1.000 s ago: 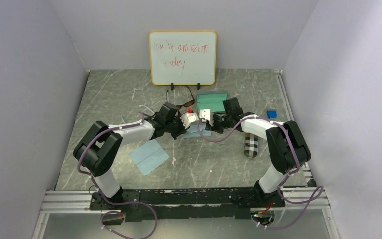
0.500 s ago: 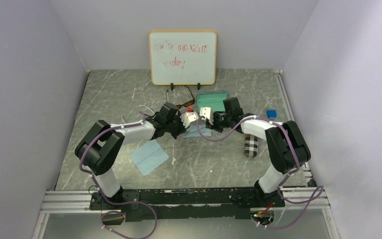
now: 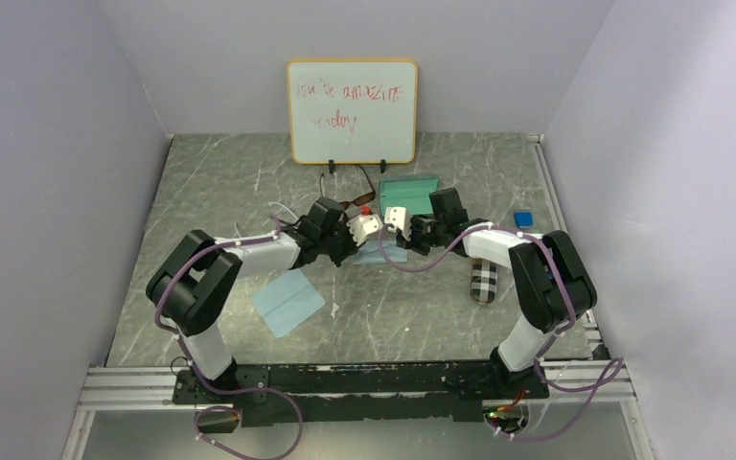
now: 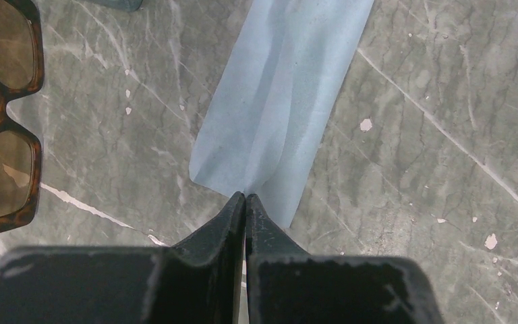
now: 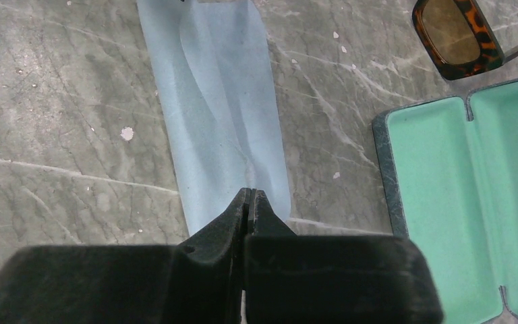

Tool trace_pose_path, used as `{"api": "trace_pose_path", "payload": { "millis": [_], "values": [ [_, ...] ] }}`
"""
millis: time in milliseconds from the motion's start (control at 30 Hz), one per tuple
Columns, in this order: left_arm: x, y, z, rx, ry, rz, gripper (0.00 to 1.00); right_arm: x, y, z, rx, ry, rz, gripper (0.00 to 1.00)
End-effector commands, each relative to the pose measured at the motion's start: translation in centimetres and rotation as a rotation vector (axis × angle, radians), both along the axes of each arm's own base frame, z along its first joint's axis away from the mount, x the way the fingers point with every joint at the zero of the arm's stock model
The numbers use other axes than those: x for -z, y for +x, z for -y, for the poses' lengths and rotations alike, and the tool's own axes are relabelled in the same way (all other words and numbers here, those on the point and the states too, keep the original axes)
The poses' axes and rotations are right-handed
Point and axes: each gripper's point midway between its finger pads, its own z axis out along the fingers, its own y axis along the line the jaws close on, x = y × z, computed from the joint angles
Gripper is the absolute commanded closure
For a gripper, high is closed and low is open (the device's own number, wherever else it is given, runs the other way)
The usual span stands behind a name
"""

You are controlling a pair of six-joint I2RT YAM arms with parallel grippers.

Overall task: Organize the sunglasses
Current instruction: Fold the glasses cleaning cloth at the center of the board.

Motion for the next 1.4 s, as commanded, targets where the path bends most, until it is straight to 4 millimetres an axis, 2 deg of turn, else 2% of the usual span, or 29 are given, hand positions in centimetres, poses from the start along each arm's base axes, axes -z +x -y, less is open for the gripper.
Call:
{"api": "trace_pose_path", "payload": {
  "millis": [0, 367, 1367],
  "values": [
    [-1.04, 1.04, 0.64, -0.020, -0.039, 0.024, 0.92, -0.44, 0.52, -0.02, 0.016, 0.017, 0.035, 1.00],
    [-1.24, 1.26, 0.74, -0.031, -0.046, 0.031, 0.91, -1.33, 0.78, 0.67, 0.038, 0.035, 0.053, 1.00],
    [-0.95, 1.78, 0.35, -0.066, -0.038, 0.043, 0.86, -0.97, 1.32, 0.57, 0.061, 0.049, 0.042, 0.98]
  ]
}}
